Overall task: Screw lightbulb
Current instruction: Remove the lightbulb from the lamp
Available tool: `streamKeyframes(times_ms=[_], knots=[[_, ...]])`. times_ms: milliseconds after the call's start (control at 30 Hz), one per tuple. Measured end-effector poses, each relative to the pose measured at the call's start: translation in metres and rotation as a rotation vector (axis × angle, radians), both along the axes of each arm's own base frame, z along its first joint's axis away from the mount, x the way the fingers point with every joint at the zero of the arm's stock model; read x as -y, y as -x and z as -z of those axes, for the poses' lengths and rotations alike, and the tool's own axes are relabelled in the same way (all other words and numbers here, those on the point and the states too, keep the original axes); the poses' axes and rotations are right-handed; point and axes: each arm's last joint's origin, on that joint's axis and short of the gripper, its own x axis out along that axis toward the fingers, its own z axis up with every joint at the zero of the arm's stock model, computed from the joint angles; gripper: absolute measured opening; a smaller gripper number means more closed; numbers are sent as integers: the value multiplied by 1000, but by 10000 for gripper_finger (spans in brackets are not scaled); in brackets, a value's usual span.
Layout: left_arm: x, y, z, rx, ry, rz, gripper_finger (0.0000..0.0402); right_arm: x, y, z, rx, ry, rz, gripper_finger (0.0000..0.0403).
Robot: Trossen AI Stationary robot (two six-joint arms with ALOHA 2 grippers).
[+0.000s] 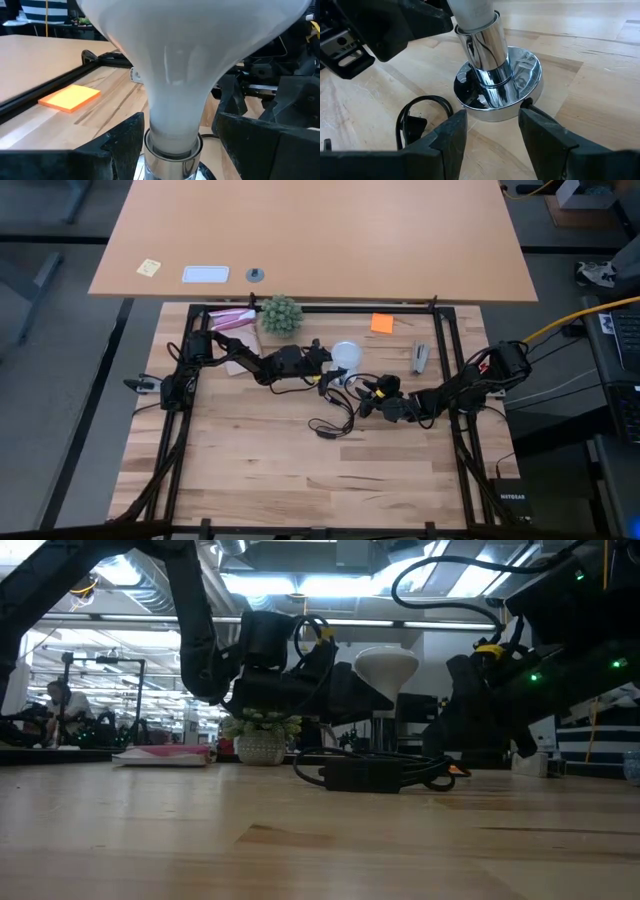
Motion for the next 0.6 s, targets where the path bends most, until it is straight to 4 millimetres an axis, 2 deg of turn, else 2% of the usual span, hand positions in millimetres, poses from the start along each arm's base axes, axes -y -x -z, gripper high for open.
streamKeyframes(times_ms=[600], knots=[[-4,1,-2,21,20,-12,237,0,0,0,1,0,0,188]])
